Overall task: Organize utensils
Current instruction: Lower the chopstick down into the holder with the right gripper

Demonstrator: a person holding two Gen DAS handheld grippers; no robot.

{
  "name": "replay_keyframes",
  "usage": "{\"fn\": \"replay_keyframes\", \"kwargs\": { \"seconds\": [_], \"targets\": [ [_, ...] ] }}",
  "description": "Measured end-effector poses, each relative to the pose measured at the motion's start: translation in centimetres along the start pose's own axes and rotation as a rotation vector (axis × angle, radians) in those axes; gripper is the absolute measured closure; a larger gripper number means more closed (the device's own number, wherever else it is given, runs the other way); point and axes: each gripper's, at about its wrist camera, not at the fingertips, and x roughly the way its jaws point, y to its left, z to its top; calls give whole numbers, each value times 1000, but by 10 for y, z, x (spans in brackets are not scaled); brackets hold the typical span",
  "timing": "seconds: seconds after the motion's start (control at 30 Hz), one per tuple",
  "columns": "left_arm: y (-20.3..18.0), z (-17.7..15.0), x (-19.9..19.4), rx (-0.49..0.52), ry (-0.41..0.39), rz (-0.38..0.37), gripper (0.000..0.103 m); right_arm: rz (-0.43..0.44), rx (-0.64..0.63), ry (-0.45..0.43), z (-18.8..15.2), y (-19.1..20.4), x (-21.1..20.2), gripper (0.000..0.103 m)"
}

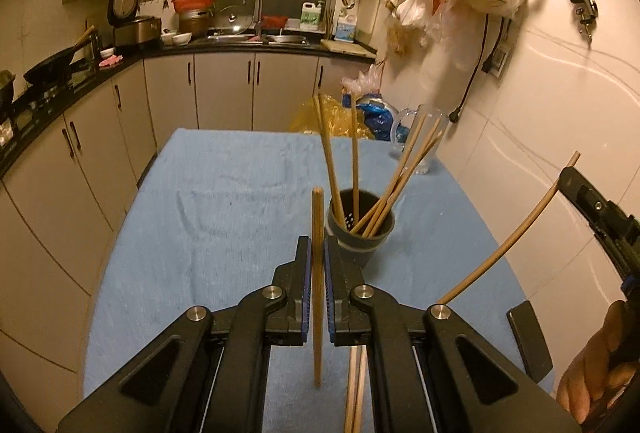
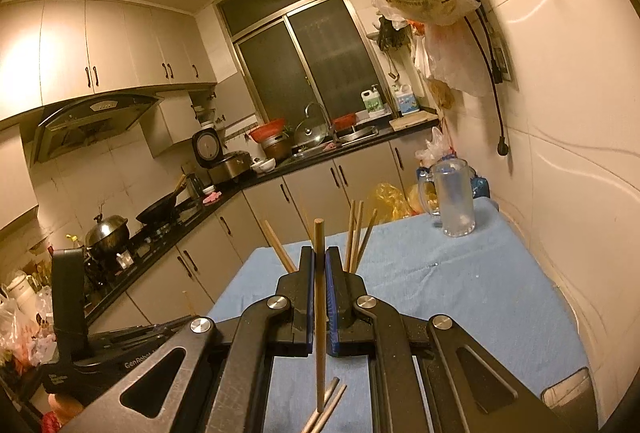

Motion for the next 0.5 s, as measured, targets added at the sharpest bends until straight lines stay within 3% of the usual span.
{"fn": "replay_keyframes", "kwargs": {
  "seconds": [0.5],
  "targets": [
    [-16,54,-21,37,-93,4,97,5,7,-28,32,-1,16,97]
  ]
}}
